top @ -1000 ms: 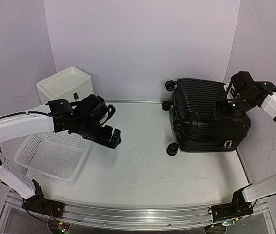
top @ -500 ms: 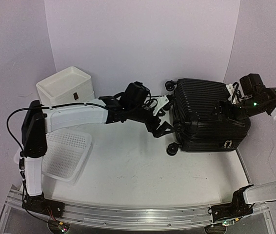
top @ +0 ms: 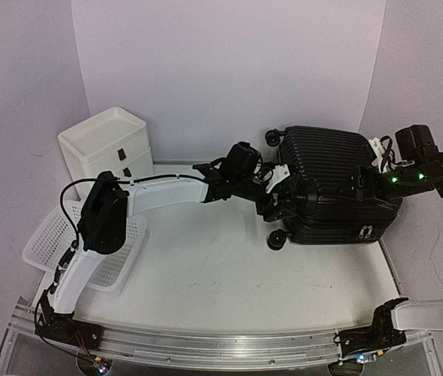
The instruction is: Open, take out, and arrange the luggage
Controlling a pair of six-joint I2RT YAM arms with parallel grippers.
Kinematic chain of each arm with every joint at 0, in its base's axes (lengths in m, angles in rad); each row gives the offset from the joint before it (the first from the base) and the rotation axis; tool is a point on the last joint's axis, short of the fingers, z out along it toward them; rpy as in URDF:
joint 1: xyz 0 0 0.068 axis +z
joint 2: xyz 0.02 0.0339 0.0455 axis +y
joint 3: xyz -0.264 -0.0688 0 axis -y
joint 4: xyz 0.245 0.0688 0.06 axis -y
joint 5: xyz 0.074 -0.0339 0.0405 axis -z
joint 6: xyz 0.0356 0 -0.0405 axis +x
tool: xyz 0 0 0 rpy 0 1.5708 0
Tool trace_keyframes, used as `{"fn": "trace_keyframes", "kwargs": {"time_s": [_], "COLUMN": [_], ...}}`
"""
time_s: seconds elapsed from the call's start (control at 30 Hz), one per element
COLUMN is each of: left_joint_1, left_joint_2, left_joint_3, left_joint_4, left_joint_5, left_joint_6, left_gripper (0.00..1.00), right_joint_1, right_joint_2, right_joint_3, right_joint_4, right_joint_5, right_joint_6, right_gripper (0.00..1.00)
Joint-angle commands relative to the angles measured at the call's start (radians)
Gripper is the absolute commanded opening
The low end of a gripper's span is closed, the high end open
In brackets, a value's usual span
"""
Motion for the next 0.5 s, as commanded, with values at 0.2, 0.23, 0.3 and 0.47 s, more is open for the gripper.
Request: {"fn": "trace_keyframes", "kwargs": {"time_s": [0.2, 0.23, 0.3, 0.47], "left_joint_1": [-0.013, -0.013, -0.013, -0.011], "left_joint_2": [-0.007, -0.016, -0.04, -0.123], "left_joint_3": [0.038, 0.029, 0.004, -0.105], "left_joint_4": [0.05, 0.05, 0.05, 0.049], "left_joint_5": [-0.028, -0.053, -0.105, -0.234], "left_joint_6": [-0.019, -0.021, -0.02, -0.004], "left_gripper": [0.64, 0.6, 0.51, 0.38], "right_joint_1": [-0.002, -0.002, -0.002, -0.001], "right_joint_2": [-0.051, -0.055, -0.061, -0.076], "right_joint_3": [-0.022, -0.026, -0.036, -0.075], "right_joint_4": [0.028, 0.028, 0.024, -0.007], "right_joint_5": [-0.027, -0.025, -0.021, -0.009], "right_joint_6": [0.04, 0.044, 0.051, 0.054], "right_gripper": [0.98, 0.98, 0.98, 0.98]}}
